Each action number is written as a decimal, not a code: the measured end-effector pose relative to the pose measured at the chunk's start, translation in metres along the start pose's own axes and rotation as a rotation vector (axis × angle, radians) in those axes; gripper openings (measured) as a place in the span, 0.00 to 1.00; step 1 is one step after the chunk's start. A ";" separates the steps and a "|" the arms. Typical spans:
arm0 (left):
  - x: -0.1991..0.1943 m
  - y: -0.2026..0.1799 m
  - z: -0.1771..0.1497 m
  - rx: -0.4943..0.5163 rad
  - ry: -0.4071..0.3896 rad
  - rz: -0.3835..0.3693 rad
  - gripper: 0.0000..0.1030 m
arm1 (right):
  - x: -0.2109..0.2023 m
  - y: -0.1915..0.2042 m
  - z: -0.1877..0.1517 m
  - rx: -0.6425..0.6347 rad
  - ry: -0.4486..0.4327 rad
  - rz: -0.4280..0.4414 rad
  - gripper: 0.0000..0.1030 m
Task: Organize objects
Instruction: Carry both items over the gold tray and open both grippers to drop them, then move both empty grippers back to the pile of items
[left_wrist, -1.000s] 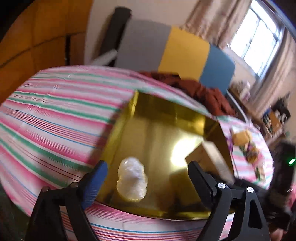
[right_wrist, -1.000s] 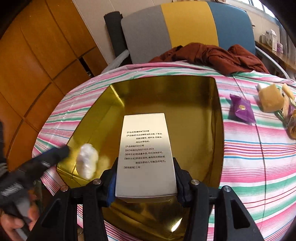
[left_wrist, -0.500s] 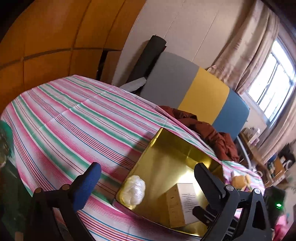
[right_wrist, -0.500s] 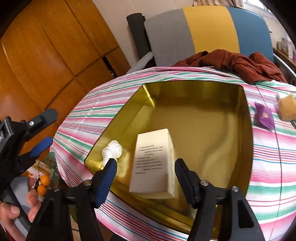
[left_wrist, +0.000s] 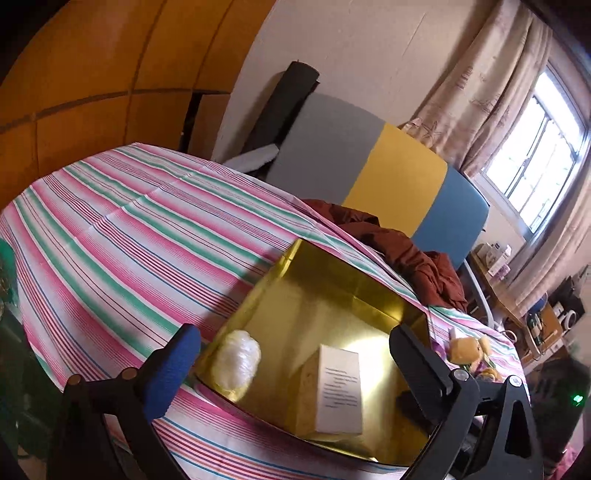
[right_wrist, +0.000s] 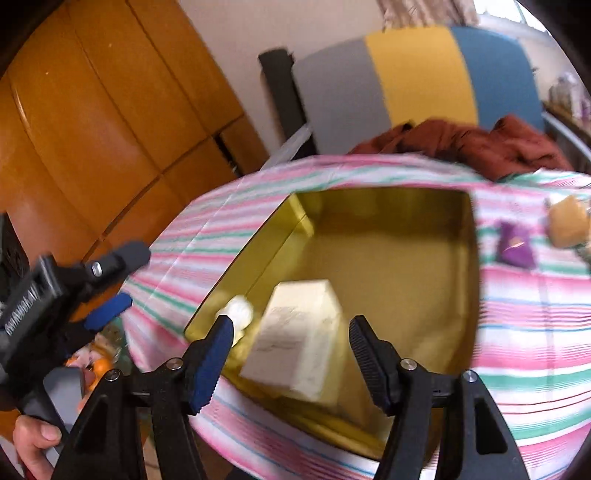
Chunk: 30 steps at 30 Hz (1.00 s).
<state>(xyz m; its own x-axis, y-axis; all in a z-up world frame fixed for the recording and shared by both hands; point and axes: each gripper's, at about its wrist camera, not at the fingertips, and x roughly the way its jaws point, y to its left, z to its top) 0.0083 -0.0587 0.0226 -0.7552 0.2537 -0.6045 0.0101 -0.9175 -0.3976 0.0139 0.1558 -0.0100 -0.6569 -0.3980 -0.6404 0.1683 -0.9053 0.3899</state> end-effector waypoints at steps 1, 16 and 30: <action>0.001 -0.003 -0.002 0.001 0.006 -0.010 1.00 | -0.006 -0.004 0.001 0.005 -0.018 -0.013 0.64; 0.007 -0.100 -0.042 0.200 0.115 -0.162 1.00 | -0.084 -0.092 0.002 0.159 -0.185 -0.233 0.64; 0.018 -0.182 -0.087 0.345 0.246 -0.296 1.00 | -0.129 -0.194 -0.029 0.235 -0.141 -0.445 0.64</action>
<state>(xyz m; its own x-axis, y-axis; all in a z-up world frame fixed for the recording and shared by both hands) 0.0496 0.1398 0.0240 -0.5160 0.5439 -0.6617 -0.4284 -0.8329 -0.3505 0.0872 0.3782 -0.0219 -0.7224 0.0562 -0.6892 -0.3084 -0.9182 0.2484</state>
